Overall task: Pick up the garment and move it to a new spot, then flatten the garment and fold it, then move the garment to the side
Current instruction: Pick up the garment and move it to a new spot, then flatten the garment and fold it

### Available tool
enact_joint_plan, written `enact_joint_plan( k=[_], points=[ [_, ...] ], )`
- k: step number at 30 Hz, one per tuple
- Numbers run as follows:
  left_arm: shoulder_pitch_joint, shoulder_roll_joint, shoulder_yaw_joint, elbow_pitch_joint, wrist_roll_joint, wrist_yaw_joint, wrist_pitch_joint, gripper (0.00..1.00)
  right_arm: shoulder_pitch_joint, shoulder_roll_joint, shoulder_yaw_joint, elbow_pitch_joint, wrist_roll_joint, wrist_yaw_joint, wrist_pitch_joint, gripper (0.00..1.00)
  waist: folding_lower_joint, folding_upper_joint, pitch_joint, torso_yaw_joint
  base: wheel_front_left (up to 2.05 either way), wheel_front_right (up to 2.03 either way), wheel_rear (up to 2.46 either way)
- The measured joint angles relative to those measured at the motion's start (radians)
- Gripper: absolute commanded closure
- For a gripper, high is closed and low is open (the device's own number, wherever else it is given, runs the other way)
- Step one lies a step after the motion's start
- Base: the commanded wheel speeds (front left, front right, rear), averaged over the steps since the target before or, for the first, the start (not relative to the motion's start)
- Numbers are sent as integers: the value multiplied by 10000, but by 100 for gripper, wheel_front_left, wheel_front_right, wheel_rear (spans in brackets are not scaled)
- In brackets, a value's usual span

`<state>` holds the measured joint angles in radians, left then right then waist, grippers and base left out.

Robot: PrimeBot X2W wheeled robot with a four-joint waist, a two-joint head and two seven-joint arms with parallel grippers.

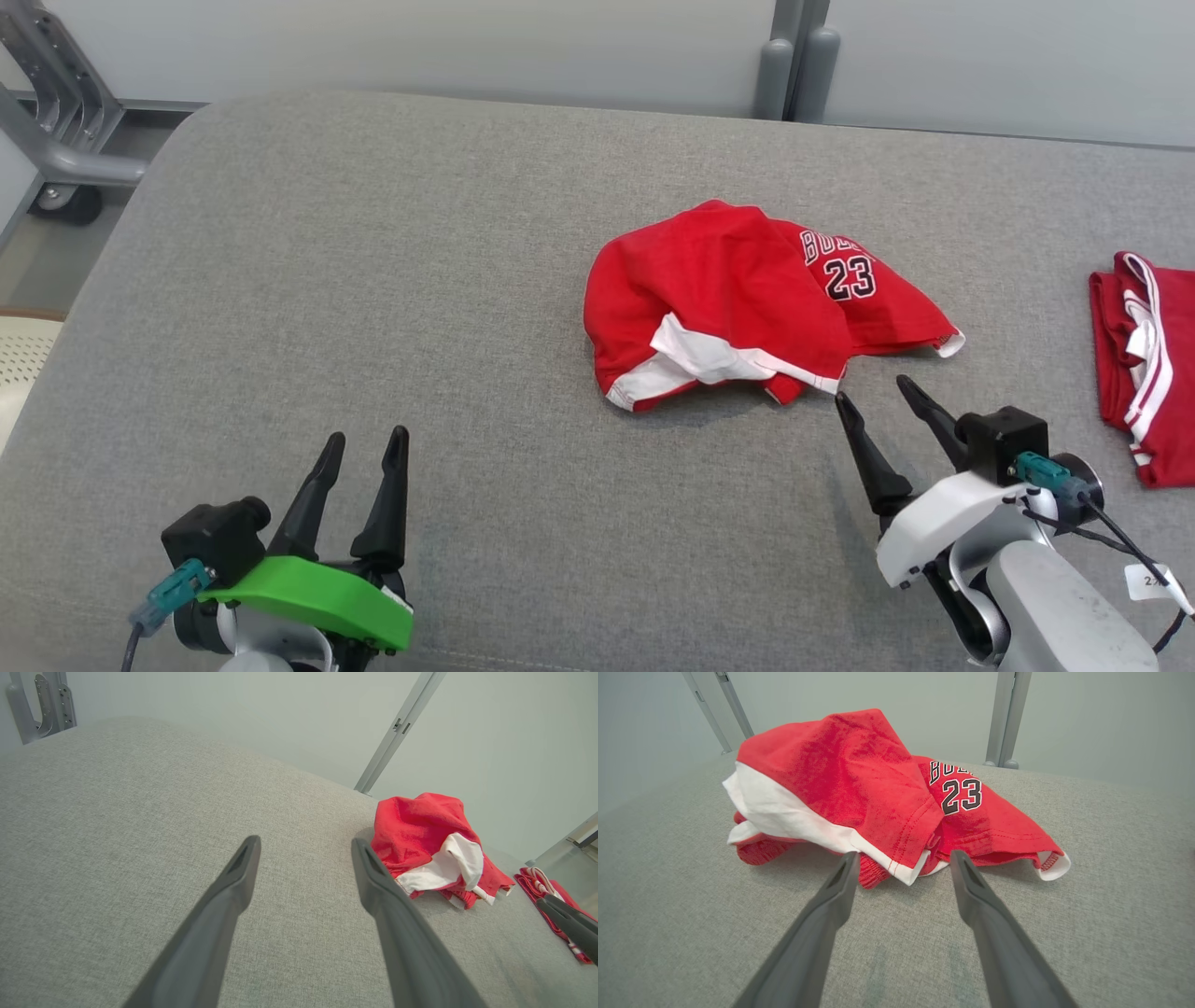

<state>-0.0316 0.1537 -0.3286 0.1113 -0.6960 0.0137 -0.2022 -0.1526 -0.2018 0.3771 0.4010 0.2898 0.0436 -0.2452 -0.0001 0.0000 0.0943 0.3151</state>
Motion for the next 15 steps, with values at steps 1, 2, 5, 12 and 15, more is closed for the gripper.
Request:
enact_joint_plan(
  k=[1,2,5,12,15],
  points=[
    [31,0,-13,-35,0,-4,-4,0,-88,-12,-56,117,13,0,10,0,0,0,12,37,0,0,0],
    [67,-2,-23,-65,0,-6,-13,0,-184,-46,-61,242,13,2,29,0,0,0,27,72,0,0,0],
    [136,-4,-44,-205,0,-8,-27,0,-455,-138,-119,579,13,4,104,0,0,0,77,175,0,0,0],
    [185,0,-38,-510,69,-21,-102,0,-872,-157,-96,1218,15,142,316,0,0,0,252,370,0,0,0],
    [185,-2,-44,-610,71,-23,-104,0,-1026,-155,-88,1358,15,180,351,0,0,0,342,405,0,0,0]
  ],
)
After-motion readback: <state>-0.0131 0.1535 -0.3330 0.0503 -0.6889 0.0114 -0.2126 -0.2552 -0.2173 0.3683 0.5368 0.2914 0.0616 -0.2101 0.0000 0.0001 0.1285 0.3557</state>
